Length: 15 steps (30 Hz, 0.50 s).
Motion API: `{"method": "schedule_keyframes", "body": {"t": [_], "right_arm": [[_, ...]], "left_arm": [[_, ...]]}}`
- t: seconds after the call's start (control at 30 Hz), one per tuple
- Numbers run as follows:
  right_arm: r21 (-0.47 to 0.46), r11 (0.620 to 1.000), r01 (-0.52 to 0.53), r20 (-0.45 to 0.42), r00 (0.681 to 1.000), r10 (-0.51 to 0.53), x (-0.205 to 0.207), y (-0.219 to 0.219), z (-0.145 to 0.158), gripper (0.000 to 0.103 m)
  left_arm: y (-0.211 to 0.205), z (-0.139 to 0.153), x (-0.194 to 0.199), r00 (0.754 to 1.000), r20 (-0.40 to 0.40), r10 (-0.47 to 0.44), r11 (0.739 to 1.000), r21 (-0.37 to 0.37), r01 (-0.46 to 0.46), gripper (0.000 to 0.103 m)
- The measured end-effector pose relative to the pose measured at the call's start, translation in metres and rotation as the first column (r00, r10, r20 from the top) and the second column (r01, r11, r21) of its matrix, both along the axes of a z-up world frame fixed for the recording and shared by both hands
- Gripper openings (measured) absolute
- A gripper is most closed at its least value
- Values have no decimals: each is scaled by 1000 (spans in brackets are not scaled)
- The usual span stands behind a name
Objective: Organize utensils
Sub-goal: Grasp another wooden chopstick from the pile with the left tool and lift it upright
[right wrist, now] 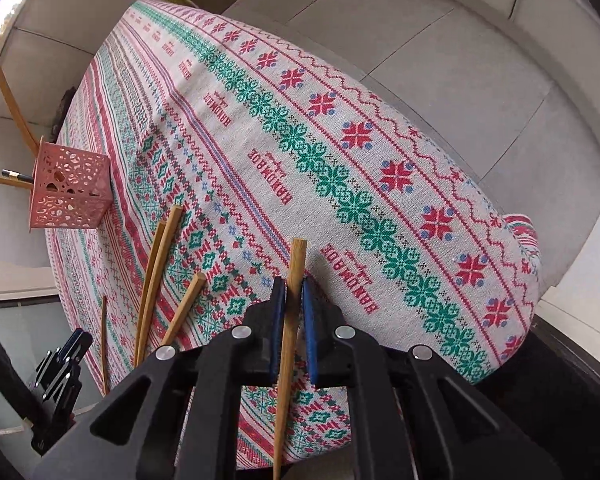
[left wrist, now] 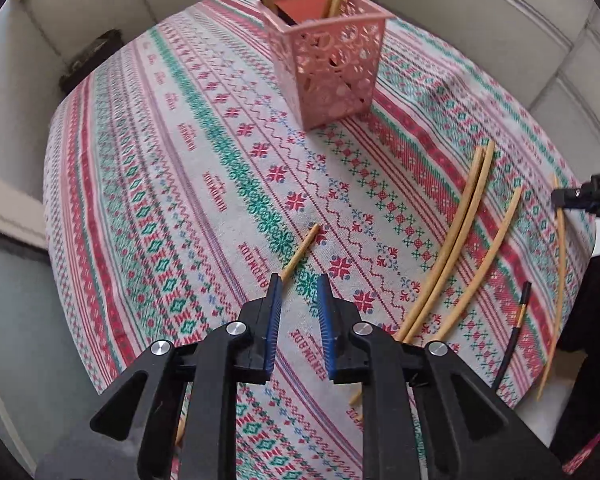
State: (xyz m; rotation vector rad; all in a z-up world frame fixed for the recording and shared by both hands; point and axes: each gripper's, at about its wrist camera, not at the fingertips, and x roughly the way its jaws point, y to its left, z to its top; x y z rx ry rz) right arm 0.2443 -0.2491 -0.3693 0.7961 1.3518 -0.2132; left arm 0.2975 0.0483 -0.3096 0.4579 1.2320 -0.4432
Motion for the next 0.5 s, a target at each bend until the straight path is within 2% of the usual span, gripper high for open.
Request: {"method": "schedule_keyframes", "body": {"t": [0.1,0.2,0.3,0.4,0.5], "right_arm": [[-19,999,-27,27,999,28,-3,-7,6,8],[-22,999,-39,47,998,40,-1,-5,6,8],[2,999,-34,58,998,34,-1,-7,5,8],[10,999,-34,66,997,33,-1,-8,4,8],[1,999,-41,73,997,41,-1,-7,6,8]], "left_arm": [[-9,-19,14,997,-53,-62,993,96,67,22],[-9,-27,22,990,-105,-94,987,120,106,25],[-4,-34,29,979,-175,-102,988,94,120,26],[7,-35,38,969,-237,-66,996,40,77,26],[18,-34,43,968,-251,1,1000,13,3,24]]}}
